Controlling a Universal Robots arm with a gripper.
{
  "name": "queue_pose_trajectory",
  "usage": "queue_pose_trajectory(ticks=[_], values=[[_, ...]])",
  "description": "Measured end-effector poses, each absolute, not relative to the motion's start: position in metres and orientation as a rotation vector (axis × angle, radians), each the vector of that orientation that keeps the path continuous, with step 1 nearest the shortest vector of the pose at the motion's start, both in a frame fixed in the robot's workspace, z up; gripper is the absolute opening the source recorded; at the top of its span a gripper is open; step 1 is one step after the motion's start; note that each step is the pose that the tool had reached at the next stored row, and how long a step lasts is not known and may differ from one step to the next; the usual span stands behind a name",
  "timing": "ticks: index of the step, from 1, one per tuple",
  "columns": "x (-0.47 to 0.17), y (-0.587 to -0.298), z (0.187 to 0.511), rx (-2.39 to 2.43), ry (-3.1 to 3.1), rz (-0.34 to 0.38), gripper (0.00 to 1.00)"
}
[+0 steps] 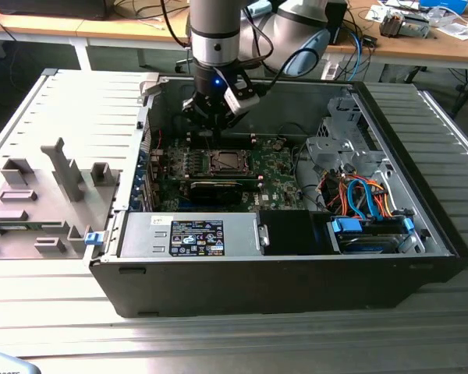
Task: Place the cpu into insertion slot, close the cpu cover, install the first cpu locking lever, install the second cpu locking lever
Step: 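Install the first cpu locking lever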
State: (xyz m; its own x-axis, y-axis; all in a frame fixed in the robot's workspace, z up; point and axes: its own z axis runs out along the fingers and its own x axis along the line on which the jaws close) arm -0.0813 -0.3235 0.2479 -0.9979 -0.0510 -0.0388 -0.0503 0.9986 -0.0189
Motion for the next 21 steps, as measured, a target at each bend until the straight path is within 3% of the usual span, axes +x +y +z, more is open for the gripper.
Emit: queue_pose_trajectory(ticks=[21], values=[[-0.111, -0.323, 0.248, -0.079, 3.098, -0.028, 0.11]])
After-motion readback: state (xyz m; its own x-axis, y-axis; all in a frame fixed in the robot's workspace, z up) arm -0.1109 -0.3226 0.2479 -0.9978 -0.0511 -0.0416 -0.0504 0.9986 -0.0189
